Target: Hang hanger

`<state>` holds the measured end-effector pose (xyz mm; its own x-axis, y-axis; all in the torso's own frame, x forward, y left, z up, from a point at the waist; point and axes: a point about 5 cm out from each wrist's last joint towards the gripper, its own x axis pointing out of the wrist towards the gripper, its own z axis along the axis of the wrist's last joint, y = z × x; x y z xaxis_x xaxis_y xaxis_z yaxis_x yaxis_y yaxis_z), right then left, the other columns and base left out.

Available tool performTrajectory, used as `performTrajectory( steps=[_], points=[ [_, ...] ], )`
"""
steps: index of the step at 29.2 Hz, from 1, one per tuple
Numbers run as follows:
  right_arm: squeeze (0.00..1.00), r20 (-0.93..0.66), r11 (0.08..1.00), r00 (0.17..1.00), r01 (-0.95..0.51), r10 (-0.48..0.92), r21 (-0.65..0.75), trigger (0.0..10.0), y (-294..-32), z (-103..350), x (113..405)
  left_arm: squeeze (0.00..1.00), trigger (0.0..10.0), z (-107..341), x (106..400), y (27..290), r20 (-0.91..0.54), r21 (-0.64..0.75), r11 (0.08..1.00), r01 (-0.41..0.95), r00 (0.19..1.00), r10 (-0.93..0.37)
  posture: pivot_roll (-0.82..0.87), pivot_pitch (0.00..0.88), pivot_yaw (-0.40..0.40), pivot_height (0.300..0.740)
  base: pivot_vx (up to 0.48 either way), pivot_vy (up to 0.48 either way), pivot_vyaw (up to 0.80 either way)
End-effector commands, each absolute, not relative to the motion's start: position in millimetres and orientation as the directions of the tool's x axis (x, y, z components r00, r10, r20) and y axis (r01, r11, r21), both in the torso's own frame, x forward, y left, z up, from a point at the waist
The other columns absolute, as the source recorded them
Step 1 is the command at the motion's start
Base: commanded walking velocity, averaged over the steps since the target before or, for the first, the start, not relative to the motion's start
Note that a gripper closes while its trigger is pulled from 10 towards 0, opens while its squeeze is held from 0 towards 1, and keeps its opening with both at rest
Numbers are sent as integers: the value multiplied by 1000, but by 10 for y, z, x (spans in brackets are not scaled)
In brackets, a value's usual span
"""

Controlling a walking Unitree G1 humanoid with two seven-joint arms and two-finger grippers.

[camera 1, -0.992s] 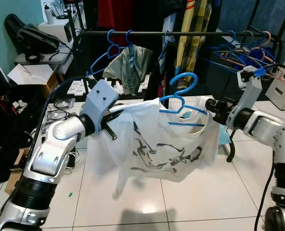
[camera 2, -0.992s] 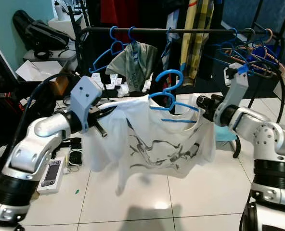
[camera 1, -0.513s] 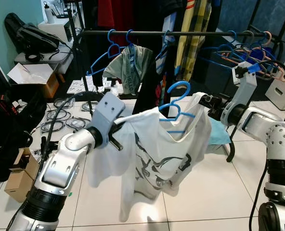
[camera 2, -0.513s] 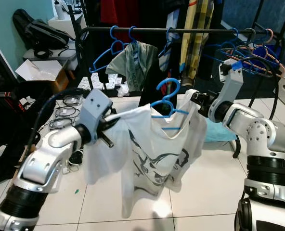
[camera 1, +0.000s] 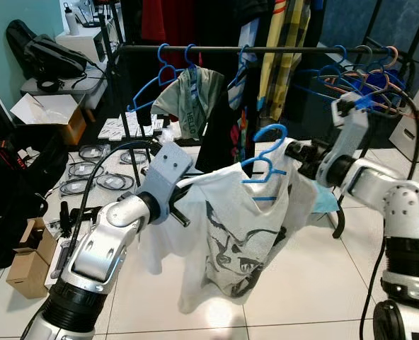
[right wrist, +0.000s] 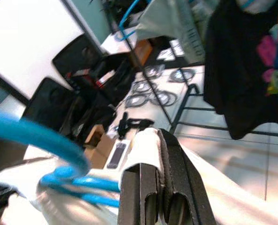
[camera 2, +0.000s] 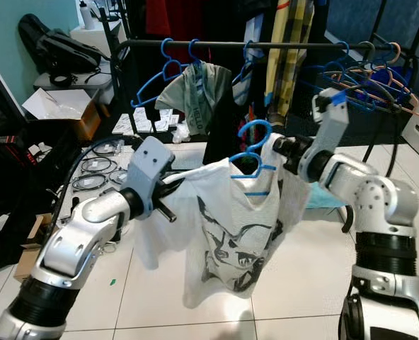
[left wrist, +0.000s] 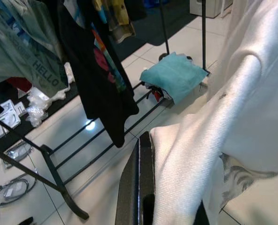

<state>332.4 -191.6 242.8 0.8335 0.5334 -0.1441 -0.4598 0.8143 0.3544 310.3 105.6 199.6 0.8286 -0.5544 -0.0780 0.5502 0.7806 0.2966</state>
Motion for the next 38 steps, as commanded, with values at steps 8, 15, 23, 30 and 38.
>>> performTrajectory(
  steps=[8, 15, 23, 30, 38],
  points=[
    [1000, -106, 769, 773, -589, 626, 250, 10000, -1806, 2500, 3210, 0, 10000, 1995, 3066, 1016, -42, 124, 821, 557, 830, -556, -60, 43, -18, 740, 0, 0, 0],
    [1000, -187, 557, 572, -821, 799, -128, 10000, -1933, 2691, 2752, 0, 10000, 1891, 3055, 1013, -24, -46, 827, 561, 827, -562, -69, 40, -17, 740, 0, 0, 0],
    [1000, -504, 405, 481, -876, 717, -261, 10000, -2190, 2620, 2488, 0, 10000, 1845, 3027, 952, -28, -93, 812, 576, 814, -581, -90, 45, -20, 740, 0, 0, 0],
    [1000, -577, 438, 540, -840, 613, -321, 10000, -2417, 2640, 2530, 0, 10000, 1821, 2994, 889, -37, -97, 804, 586, 806, -591, -93, 46, -23, 740, 0, 0, 0],
    [1000, -427, 463, 523, -852, 738, -244, 10000, -2453, 2853, 2511, 0, 10000, 1787, 2962, 889, -50, -47, 797, 602, 796, -603, -86, 49, -27, 740, 0, 0, 0]
  ],
)
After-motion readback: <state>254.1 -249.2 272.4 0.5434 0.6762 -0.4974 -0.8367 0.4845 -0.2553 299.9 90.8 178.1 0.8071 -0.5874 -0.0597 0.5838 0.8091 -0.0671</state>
